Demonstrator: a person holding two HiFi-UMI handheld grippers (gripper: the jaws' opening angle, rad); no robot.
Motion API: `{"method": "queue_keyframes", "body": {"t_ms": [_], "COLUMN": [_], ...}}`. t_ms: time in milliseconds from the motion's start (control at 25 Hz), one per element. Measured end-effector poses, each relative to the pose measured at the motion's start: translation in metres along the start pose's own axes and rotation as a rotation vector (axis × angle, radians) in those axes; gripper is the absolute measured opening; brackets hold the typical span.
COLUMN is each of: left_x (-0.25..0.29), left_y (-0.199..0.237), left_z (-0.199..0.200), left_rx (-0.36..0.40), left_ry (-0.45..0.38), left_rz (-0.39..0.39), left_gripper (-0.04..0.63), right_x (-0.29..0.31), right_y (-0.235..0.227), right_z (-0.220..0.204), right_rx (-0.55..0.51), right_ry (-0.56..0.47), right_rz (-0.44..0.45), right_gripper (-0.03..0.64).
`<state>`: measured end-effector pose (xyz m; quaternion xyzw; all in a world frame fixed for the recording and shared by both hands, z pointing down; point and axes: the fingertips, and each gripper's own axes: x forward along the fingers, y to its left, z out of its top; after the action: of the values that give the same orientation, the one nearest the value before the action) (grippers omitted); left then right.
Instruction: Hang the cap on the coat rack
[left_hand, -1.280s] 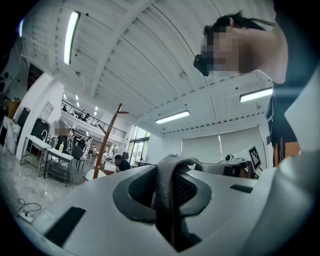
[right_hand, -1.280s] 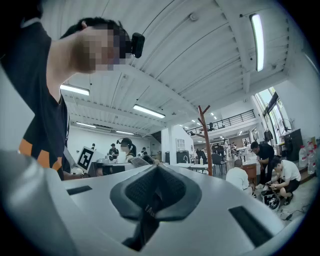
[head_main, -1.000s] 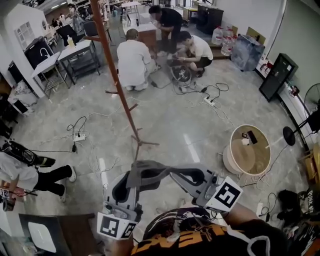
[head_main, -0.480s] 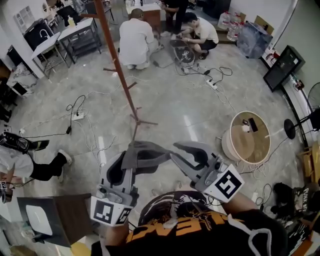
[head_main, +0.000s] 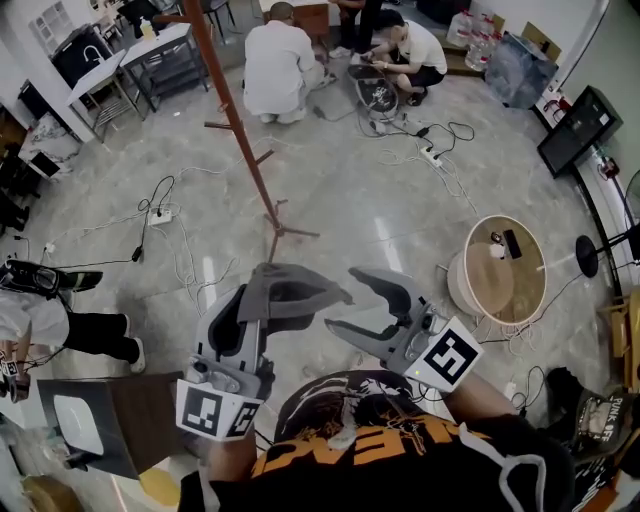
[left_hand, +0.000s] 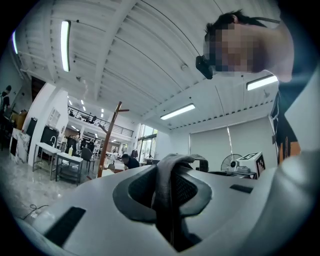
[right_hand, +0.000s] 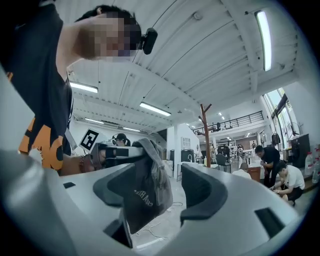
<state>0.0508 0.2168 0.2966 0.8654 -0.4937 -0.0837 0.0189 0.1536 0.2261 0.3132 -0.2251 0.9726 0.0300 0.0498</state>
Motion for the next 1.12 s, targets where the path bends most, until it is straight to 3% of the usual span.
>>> {"method": "queue_keyframes", "body": {"t_ms": [440, 640, 880, 1120], "left_x": [0.008, 0.008, 0.013, 0.027], "left_y": [-0.026, -0.027, 0.012, 0.085], "left_z": [0.005, 0.000, -0.008, 0.002], "left_rx": [0.031, 0.030, 0.011, -0.008], "left_ry": [0.007, 0.026, 0.029, 0.027], "left_rz": [0.091, 0.111, 0.114, 0.077], "left_gripper": [0.069, 0.069, 0.069, 0.069], "right_x": [-0.005, -0.002, 0.035, 0.108], "right_y": [-0.028, -0.030, -0.031, -0.047], "right_z": [0.004, 0.011, 0.003, 0.010], "right_rx": [0.044, 0.027, -0.007, -0.016], "right_ry": [-0.050, -0.057, -0.008, 0.022], "right_rz": [0.059, 0.070, 0.093, 0.058], "right_gripper": [0.196, 0.075, 0.058, 0.057]}}
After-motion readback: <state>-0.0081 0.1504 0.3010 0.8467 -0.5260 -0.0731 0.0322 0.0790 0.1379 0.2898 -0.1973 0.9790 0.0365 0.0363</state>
